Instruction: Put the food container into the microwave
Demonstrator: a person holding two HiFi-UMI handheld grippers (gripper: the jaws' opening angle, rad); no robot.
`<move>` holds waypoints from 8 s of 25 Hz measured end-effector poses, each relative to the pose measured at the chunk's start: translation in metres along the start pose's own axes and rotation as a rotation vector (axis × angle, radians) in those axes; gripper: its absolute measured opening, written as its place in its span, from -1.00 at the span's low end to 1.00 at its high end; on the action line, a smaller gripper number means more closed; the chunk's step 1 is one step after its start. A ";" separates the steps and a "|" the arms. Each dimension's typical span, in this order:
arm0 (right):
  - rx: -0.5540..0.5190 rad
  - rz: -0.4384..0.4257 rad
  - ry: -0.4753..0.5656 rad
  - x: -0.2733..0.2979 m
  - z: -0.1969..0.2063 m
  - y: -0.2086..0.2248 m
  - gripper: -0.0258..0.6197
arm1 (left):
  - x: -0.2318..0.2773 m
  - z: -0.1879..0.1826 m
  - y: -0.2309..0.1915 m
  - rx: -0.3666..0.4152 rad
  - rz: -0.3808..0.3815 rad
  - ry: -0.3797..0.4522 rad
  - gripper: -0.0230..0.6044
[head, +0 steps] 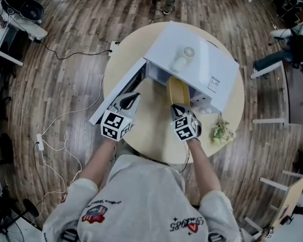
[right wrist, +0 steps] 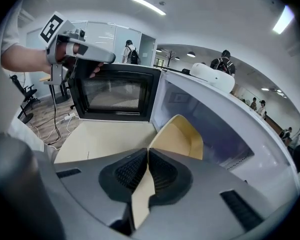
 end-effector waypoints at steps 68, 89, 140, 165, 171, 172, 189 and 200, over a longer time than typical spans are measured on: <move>-0.122 0.221 -0.038 0.121 -0.041 0.056 -0.85 | -0.013 0.033 -0.026 -0.040 0.022 -0.058 -0.91; -0.134 0.246 -0.051 0.130 -0.045 0.059 -0.82 | -0.016 0.035 -0.024 -0.039 0.033 -0.069 -0.91; 0.367 0.227 0.273 -0.074 0.022 0.049 -0.91 | -0.005 -0.021 0.038 0.024 0.024 -0.012 -0.91; 0.409 0.279 0.595 -0.259 0.029 0.042 -0.91 | -0.053 -0.059 0.127 0.075 -0.047 0.101 -0.91; 0.447 0.261 0.628 -0.279 0.036 0.032 -0.91 | -0.071 -0.061 0.138 0.072 -0.061 0.119 -0.91; 0.449 0.260 0.631 -0.280 0.038 0.031 -0.91 | -0.072 -0.060 0.139 0.070 -0.064 0.120 -0.91; 0.461 0.228 0.648 -0.281 0.039 0.021 -0.91 | -0.078 -0.054 0.147 0.053 -0.074 0.118 -0.91; 0.466 0.211 0.658 -0.279 0.038 0.025 -0.91 | -0.069 -0.053 0.148 0.055 -0.067 0.114 -0.91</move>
Point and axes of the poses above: the fingertips, and each gripper's own axes: x forward along the fingers, y to its right, z out of its underside, the point moved 5 cm from there along -x, backward along the fingers, and after that the axes turned 6 degrees about x, right-handed, at the moved point
